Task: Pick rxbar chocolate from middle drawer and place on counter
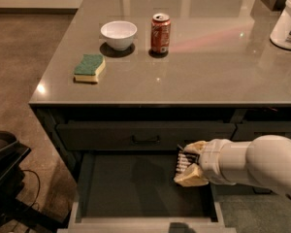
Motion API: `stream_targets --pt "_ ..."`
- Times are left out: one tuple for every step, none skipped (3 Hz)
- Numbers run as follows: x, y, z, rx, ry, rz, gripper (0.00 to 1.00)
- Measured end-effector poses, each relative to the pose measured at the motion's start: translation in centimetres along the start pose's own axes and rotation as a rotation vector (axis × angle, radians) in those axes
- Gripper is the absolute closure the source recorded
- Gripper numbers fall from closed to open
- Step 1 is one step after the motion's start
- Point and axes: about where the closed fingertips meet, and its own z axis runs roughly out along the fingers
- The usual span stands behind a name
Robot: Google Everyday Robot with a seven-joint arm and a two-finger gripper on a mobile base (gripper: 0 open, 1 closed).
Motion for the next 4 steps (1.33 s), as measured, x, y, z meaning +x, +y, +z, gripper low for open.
stream_targets --pt "-2.4 -1.4 -2.6 0.054 0.001 -0.067 1.00" --pt "-6.9 -3.3 -7.6 0.145 -0.027 -0.164 1.00" --pt "-11.9 -5.7 -12.3 0.230 -0.081 -0.272 1.00" --pt "-11.9 -5.7 -12.3 0.230 -0.081 -0.272 1.00"
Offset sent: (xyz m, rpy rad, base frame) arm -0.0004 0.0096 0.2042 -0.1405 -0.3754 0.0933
